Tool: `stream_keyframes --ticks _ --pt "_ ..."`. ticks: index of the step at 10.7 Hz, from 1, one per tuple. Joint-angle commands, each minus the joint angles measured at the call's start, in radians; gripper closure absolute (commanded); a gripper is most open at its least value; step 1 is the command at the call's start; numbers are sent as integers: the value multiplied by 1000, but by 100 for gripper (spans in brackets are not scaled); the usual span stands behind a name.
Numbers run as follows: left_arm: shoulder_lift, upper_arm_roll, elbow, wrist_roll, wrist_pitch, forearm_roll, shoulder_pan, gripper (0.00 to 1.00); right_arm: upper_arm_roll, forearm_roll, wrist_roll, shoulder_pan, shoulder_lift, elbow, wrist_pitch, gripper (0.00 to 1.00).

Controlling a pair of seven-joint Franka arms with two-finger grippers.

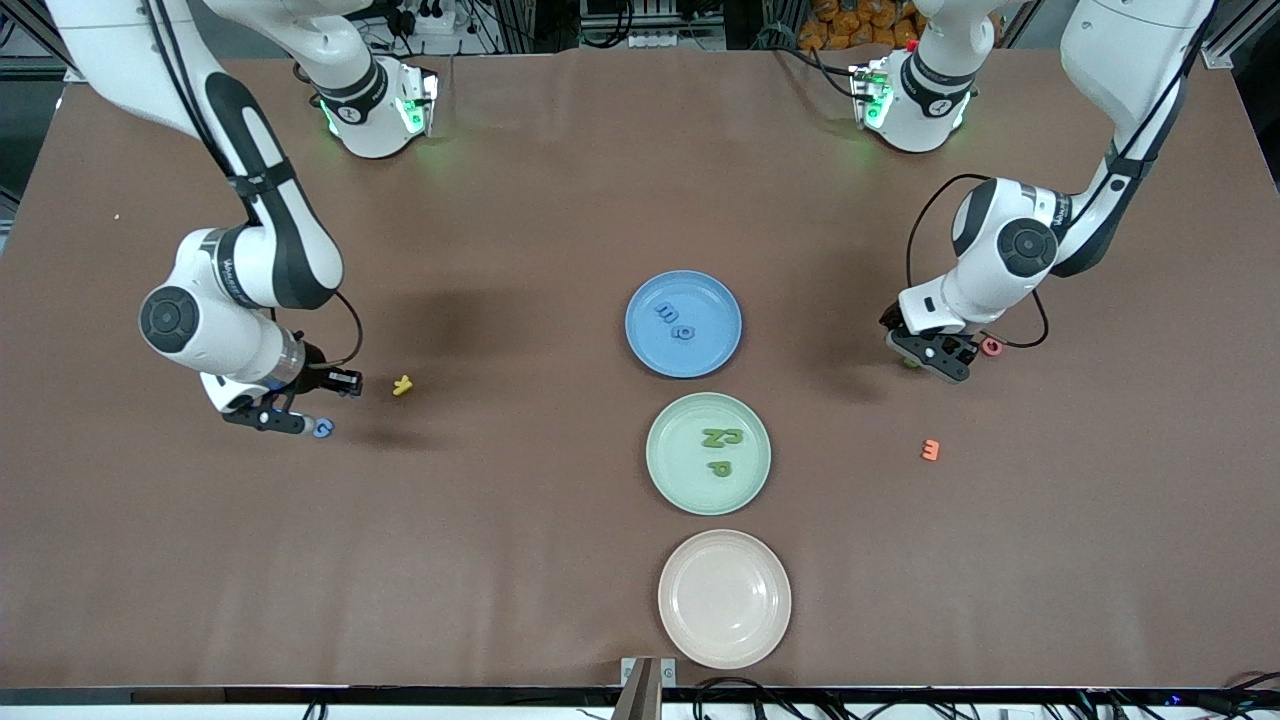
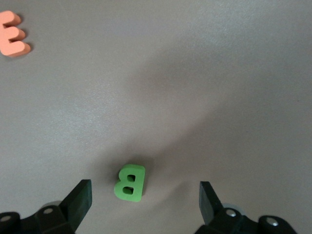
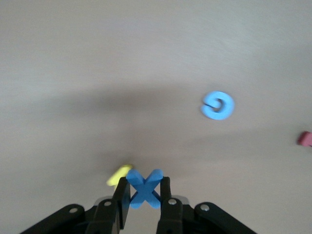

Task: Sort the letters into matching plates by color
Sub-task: 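Place x on the blue plate while the left gripper lowers to green B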

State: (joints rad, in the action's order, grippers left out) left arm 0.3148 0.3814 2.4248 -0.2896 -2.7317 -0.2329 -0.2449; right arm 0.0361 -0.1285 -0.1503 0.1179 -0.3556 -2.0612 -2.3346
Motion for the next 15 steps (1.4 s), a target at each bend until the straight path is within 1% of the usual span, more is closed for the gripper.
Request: stream_keyframes --ticks 1,2,3,4,6,7,8,9,10,11,13,15 --pt "38 2 -7 -42 -26 -22 -19 10 -4 59 11 124 1 105 95 76" --pt "43 2 -10 -52 -26 -22 -22 10 -13 64 14 164 -5 152 136 77" --pt "53 2 -12 -55 -26 -23 -27 13 -28 67 21 198 -9 182 155 77" --pt "59 1 -19 -65 -26 -22 -34 17 -39 67 43 238 -14 188 155 77" --pt "72 1 -26 -68 -26 -23 -54 34 -42 67 86 328 -38 220 153 78" --pt "75 1 -27 -68 -26 -23 -54 47 -48 66 93 363 -52 234 152 78" --pt "76 1 -30 -68 -26 -22 -54 61 -79 66 89 396 -87 265 147 78" --pt "76 1 -35 -66 -25 -22 -54 77 -100 66 90 426 -121 295 147 78" --pt "76 1 -45 -65 -23 -22 -53 90 -102 64 92 481 -166 338 147 78" --pt "76 1 -52 -59 -23 -22 -53 99 -102 60 80 529 -227 402 147 79" --pt "63 2 -67 -60 -22 -22 -56 100 -102 49 75 586 -320 513 146 79" --pt "58 8 -127 -60 -20 -22 -63 100 -104 41 72 621 -384 573 117 79"
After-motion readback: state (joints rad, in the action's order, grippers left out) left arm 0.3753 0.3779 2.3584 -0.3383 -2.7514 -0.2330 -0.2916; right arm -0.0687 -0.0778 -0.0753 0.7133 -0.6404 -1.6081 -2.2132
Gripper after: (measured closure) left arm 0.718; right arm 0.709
